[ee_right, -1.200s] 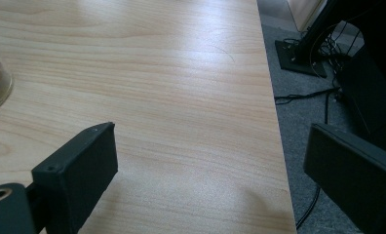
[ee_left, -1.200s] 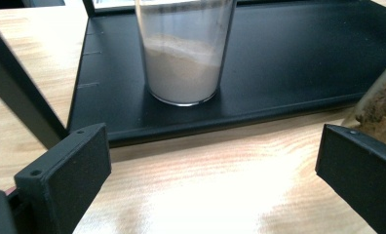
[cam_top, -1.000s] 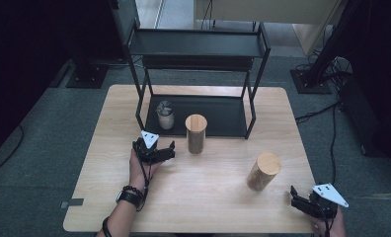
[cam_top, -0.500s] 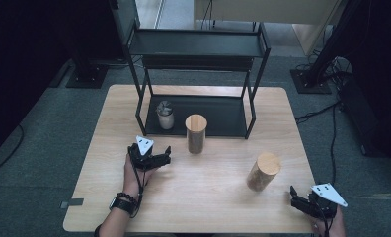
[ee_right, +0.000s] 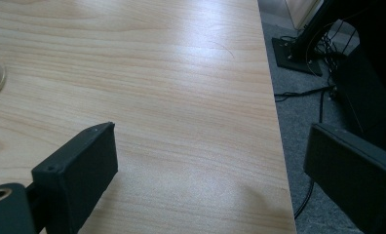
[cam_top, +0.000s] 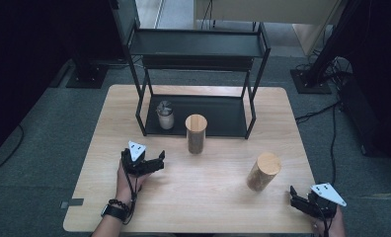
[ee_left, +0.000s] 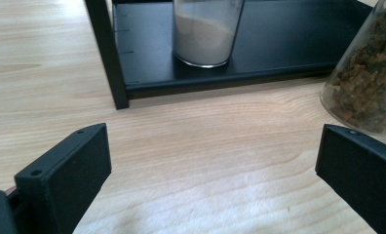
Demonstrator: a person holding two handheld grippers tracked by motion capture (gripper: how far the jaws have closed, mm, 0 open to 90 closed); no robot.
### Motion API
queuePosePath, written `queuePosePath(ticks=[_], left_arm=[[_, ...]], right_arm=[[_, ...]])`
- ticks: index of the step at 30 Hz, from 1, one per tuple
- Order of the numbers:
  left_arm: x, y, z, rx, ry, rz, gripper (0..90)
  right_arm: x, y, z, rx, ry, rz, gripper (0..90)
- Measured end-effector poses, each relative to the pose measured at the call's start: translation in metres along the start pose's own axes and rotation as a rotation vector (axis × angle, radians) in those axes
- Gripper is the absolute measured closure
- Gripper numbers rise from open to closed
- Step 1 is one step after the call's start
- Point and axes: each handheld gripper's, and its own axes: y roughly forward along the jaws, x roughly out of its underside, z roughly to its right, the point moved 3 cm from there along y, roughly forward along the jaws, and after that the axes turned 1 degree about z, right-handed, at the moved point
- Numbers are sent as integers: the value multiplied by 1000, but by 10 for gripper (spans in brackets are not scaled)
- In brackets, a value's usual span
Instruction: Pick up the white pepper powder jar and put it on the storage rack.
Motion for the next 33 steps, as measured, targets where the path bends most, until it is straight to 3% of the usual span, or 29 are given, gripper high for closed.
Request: queuePosePath(ticks=[27,33], left_arm=[[20,-44,-27,-1,-5,25,0],[24,-54,-36,-11,-25,24,1]], right_arm=[[0,1,0,5,-4,-9,56],[0,1,-1,9,-7,-12,56]])
